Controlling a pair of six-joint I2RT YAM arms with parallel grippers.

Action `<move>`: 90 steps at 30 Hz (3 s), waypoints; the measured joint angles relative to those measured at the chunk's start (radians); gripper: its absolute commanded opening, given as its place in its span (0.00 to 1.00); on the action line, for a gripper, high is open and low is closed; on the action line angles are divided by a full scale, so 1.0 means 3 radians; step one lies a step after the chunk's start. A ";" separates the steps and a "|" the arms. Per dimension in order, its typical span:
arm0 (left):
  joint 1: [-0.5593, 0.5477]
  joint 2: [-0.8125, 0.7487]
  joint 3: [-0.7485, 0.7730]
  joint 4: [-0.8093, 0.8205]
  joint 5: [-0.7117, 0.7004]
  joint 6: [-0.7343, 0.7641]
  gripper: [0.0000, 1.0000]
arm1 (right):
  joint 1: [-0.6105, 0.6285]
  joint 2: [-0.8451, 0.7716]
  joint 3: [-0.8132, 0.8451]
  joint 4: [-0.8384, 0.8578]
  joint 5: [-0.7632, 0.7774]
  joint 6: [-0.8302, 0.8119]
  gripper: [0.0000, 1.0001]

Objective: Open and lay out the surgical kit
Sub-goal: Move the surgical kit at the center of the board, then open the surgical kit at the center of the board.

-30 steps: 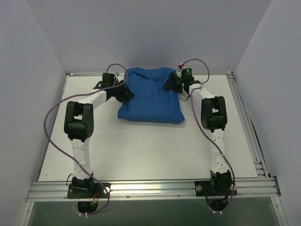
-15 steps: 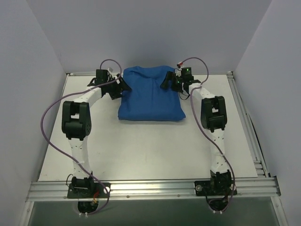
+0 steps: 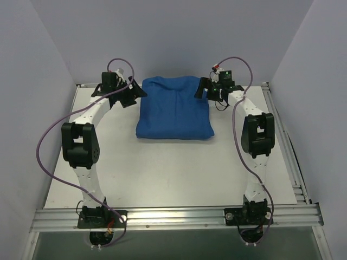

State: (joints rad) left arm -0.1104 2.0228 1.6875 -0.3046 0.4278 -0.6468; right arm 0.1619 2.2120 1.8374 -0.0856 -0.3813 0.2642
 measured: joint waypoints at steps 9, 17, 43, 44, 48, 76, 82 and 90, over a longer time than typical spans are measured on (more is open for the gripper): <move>0.0004 0.0004 -0.0052 -0.0042 0.0045 -0.0001 0.84 | -0.0127 0.0038 0.0000 -0.0017 -0.0216 -0.0018 0.88; 0.0004 0.0019 -0.0067 -0.0024 0.0089 -0.0023 0.83 | -0.0094 0.0117 0.0004 0.0262 -0.0352 0.0034 0.74; 0.0003 0.0022 -0.0270 0.0201 0.0196 -0.0164 0.80 | -0.0034 0.0575 0.0537 0.0328 -0.0111 -0.0027 0.63; 0.0003 0.0022 -0.0270 0.0207 0.0198 -0.0164 0.80 | -0.0034 0.0571 0.0551 0.0337 -0.0095 -0.0032 0.64; 0.0003 0.0022 -0.0273 0.0224 0.0207 -0.0167 0.80 | -0.0034 0.0567 0.0552 0.0322 -0.0052 -0.0052 0.62; 0.0004 -0.0038 -0.0484 0.0317 0.0257 -0.0346 0.70 | 0.0093 0.0554 0.0914 0.0074 0.0022 -0.0089 0.00; 0.0004 -0.0483 -0.0791 0.0298 0.0175 -0.0460 0.70 | 0.0267 -0.0243 -0.0120 0.0201 0.0009 0.0051 0.00; 0.0009 -0.1535 -0.1047 0.0215 0.0057 -0.0530 0.70 | 0.0445 -0.2015 -0.1804 0.0449 -0.0089 0.0432 0.00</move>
State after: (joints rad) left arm -0.1078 1.5623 1.3735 -0.2401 0.4450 -0.8059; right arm 0.2955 1.6073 1.2961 0.0490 -0.4080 0.3939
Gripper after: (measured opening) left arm 0.699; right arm 0.056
